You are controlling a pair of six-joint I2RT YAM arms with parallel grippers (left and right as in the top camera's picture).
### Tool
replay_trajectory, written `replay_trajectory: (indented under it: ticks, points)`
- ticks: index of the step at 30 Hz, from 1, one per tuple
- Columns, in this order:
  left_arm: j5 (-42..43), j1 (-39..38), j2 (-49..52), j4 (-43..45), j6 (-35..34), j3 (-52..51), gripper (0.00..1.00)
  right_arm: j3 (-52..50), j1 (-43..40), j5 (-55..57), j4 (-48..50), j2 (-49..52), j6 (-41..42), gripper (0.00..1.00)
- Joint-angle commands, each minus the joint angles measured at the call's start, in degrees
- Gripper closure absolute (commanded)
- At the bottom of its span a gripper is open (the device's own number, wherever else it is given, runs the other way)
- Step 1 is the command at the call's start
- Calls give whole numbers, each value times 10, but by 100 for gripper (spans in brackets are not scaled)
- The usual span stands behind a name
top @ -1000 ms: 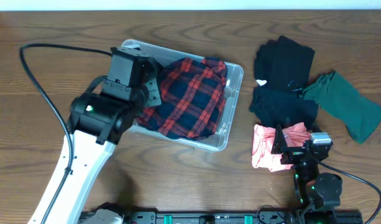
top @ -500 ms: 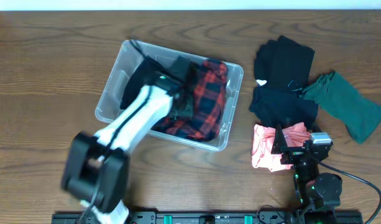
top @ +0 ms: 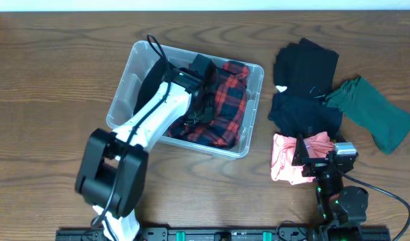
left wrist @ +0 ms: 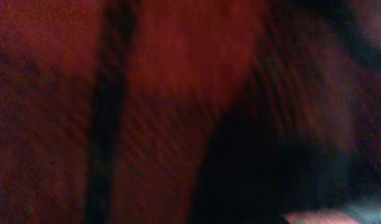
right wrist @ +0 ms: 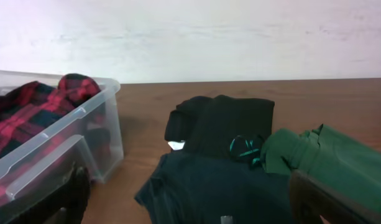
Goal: Pack container
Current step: 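Press and tuck the plaid shirt into the bin with the left gripper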
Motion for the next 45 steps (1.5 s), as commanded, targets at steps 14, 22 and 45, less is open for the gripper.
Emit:
replay_trajectory:
  ticks: [14,22,45]
  points:
    - [-3,-9,-64,232,82,14,47,-1,-5,-2,-2,-2,7,1]
    - [23,-10,95,254,82,14,47,-1,-5,-2,-2,-2,7,1]
    - [-106,-10,-164,-84,74,89,43,-1,-5,-2,-2,-2,7,1]
